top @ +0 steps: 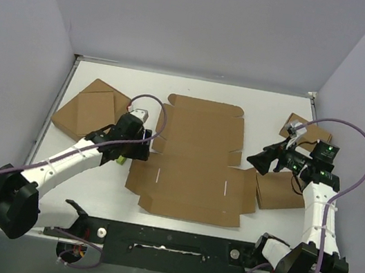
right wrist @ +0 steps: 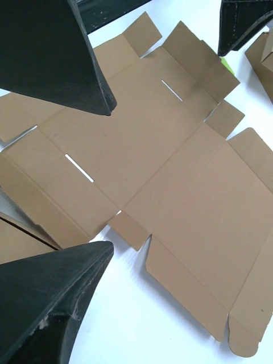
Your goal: Fold the paper box
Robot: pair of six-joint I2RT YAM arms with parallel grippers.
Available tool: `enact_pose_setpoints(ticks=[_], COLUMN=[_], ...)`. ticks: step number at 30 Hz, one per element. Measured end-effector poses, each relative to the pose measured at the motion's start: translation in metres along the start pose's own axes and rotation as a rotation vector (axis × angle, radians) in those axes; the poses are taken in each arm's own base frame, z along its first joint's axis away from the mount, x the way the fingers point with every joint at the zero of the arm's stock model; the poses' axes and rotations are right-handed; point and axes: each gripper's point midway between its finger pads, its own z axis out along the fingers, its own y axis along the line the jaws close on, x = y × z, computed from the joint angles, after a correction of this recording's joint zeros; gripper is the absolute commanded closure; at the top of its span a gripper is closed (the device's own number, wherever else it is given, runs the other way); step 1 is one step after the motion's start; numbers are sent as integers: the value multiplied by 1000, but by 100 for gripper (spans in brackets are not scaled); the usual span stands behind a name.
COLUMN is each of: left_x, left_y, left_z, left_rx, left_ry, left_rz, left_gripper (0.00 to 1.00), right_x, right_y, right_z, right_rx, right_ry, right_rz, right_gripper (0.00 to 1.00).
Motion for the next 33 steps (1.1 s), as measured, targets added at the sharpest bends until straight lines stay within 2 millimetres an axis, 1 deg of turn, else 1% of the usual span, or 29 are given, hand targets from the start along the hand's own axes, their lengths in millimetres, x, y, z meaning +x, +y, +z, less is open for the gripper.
enact_pose_setpoints(ticks=[2,4,7,9,11,13,14,15,18,21,22,23,25,29,31,33], left_x=[-4,-12,-27,-39,-47,-52,-59,-60,-69,-78,-81,-88,-100,-136,-144,-146], left_y=[1,-3,-11,-18,-22,-21,-19,-18,-17,-16,-17,-18,-20,-23,-23,-22], left_z=[-5,-13,-33,-46,-51,-48,-34,-31,1,38,48,60,76,107,120,134], left_rx=[-6,13,72,147,211,267,307,310,358,364,359,356,346,327,320,313], left_ry=[4,-26,-97,-162,-205,-215,-202,-198,-137,-68,-49,-37,-31,-56,-53,-36], left_rz=[11,19,14,-5,-32,-81,-140,-149,-245,-307,-313,-315,-309,-278,-268,-259], left_gripper=[39,36,35,35,35,35,35,35,35,35,35,35,35,40,42,43], right_x=[-1,-1,5,9,12,17,21,24,31,35,36,38,39,38,37,38], right_y=[-1,-2,-3,-3,-2,1,1,0,-5,-12,-14,-14,-15,-17,-18,-19], right_z=[0,2,6,10,15,22,25,28,34,37,37,37,37,36,36,36], right_rx=[2,5,-12,-24,-41,-60,-68,-71,-67,-51,-48,-44,-39,-25,-18,-13], right_ry=[-5,-12,-8,2,16,38,53,69,110,134,139,143,149,152,153,156], right_rz=[6,22,70,94,104,113,120,131,169,193,197,202,206,202,201,200], right_gripper=[2,2,2,2,2,2,2,2,2,2,2,2,2,2,2,2])
